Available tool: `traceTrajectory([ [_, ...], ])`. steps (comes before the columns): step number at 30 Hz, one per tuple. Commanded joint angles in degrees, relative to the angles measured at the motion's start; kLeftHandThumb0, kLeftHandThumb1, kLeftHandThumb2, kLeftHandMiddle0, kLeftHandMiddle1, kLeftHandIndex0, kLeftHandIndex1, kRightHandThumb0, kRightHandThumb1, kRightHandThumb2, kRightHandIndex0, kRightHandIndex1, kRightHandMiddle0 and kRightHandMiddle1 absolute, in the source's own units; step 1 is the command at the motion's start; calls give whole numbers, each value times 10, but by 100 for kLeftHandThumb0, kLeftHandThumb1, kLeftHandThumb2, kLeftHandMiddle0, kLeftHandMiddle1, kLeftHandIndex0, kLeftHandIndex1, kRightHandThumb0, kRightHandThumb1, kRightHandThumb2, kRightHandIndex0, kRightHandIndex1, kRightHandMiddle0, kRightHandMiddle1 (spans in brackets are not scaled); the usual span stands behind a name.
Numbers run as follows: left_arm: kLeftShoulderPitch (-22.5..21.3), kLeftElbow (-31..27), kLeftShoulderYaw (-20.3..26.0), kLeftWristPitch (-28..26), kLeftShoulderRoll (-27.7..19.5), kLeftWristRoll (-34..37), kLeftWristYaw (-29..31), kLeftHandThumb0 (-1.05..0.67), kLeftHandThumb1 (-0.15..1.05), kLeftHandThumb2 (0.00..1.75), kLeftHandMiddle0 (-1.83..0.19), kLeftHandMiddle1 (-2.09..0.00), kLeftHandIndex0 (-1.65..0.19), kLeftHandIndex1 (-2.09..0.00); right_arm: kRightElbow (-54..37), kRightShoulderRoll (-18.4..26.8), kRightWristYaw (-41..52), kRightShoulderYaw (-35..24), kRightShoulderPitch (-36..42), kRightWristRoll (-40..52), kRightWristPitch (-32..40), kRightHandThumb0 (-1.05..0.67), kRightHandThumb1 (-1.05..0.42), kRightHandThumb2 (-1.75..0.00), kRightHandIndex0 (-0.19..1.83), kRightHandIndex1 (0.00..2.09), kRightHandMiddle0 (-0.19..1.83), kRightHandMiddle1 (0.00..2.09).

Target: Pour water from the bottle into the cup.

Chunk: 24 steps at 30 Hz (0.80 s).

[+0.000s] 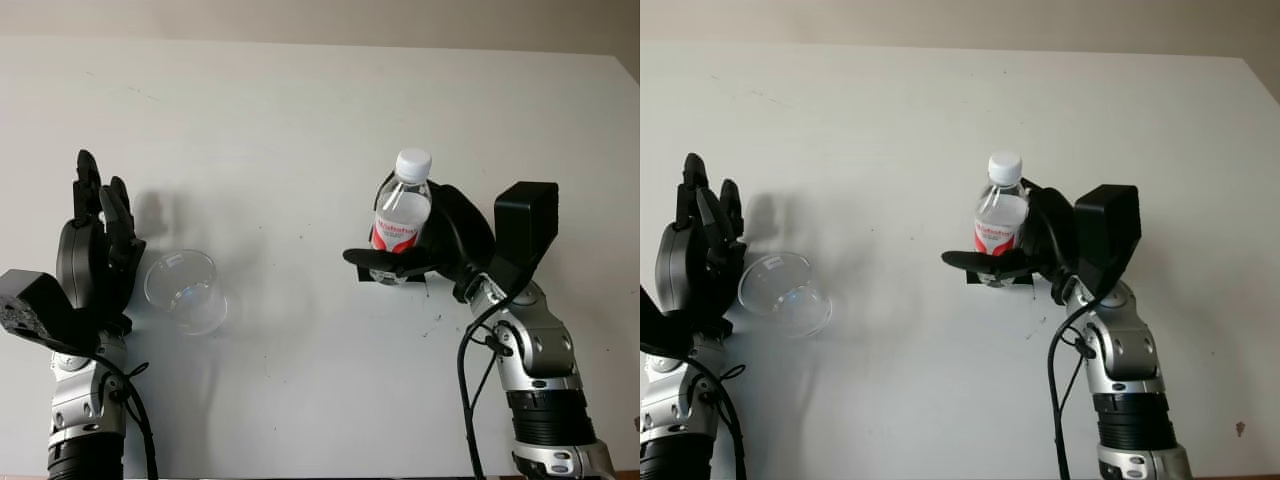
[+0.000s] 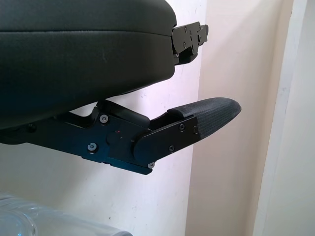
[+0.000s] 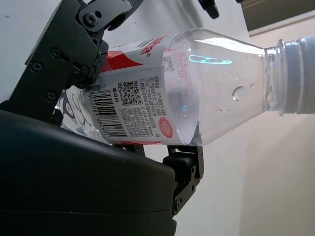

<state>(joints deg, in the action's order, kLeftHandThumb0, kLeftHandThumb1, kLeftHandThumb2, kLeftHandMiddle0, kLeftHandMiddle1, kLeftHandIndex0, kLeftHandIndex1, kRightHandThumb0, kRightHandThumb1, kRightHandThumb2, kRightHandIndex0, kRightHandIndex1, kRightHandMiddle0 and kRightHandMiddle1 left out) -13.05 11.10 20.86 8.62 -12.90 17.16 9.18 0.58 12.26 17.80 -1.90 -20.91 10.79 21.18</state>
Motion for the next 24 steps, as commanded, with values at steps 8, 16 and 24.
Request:
traceTrajectory([
  [8,14,-7,4,-2,-7,1,2,-71,105,76,11,-5,18,-5,59,-1,5,6,28,-24,-82,-43,-105,-32,52,209,25,209],
  [16,14,-6,7,-6,-8,5,4,-71,105,75,10,-6,17,-6,90,-2,-12,11,42,-54,-147,-58,-105,-22,0,209,-1,209],
  [24,13,-4,7,-2,-10,2,6,-69,105,77,11,-5,17,-5,100,5,-21,18,68,-92,-211,-65,-104,-7,-19,94,-19,99],
])
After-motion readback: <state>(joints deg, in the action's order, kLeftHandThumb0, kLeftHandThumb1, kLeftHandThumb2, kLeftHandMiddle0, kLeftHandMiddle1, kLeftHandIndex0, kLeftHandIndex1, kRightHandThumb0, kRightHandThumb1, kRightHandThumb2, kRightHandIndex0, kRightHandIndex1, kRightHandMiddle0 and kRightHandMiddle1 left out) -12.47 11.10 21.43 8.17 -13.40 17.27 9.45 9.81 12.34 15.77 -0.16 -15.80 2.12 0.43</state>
